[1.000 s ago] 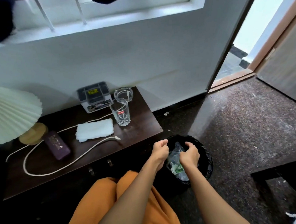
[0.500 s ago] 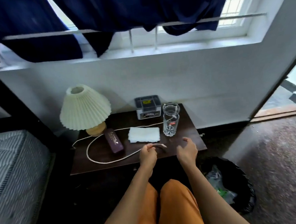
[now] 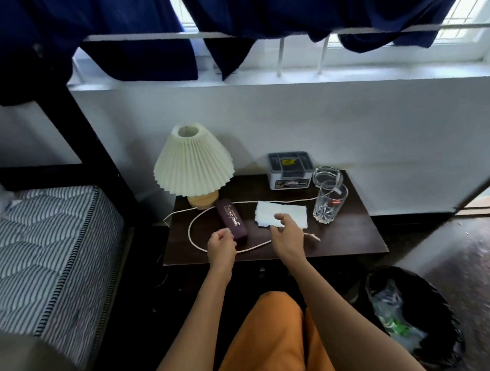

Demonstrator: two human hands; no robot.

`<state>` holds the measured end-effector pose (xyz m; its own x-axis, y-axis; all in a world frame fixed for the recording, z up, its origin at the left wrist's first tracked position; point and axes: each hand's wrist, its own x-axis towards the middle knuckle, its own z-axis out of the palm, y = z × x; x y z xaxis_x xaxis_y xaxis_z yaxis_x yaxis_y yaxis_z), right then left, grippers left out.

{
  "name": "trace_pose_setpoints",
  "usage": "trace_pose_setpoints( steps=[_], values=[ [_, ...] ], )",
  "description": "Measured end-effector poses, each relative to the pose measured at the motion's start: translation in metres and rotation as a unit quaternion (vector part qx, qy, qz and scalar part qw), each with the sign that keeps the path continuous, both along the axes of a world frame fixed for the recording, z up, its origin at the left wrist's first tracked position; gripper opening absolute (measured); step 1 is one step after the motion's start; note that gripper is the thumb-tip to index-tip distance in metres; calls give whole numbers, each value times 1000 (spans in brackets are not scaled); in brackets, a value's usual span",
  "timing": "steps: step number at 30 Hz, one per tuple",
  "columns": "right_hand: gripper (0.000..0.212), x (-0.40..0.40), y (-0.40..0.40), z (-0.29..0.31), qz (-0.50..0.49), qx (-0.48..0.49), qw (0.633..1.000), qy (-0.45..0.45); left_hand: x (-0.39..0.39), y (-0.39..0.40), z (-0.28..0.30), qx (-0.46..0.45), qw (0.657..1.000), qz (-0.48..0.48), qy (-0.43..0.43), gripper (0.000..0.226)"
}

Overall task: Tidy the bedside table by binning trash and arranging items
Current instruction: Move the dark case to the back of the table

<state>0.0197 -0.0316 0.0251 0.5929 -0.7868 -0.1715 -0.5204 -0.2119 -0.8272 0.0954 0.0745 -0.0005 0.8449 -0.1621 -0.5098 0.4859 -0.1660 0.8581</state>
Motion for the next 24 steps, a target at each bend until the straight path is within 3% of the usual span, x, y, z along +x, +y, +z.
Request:
trace_pose_setpoints(
  steps=[8, 13, 19, 24],
  values=[
    [44, 37, 21, -17, 67, 30, 995, 63, 30, 14, -12, -5, 999, -5, 37, 30],
    [47, 55, 21, -30, 74, 46, 992, 92, 52, 7, -16, 49, 998, -31, 13, 45],
    [50, 79, 19, -48, 90, 46, 987, 126, 68, -6, -22, 92, 995, -47, -11, 37],
    [69, 94, 23, -58, 122, -18, 976, 180, 70, -8, -35, 122, 991, -55, -19, 36]
  ],
)
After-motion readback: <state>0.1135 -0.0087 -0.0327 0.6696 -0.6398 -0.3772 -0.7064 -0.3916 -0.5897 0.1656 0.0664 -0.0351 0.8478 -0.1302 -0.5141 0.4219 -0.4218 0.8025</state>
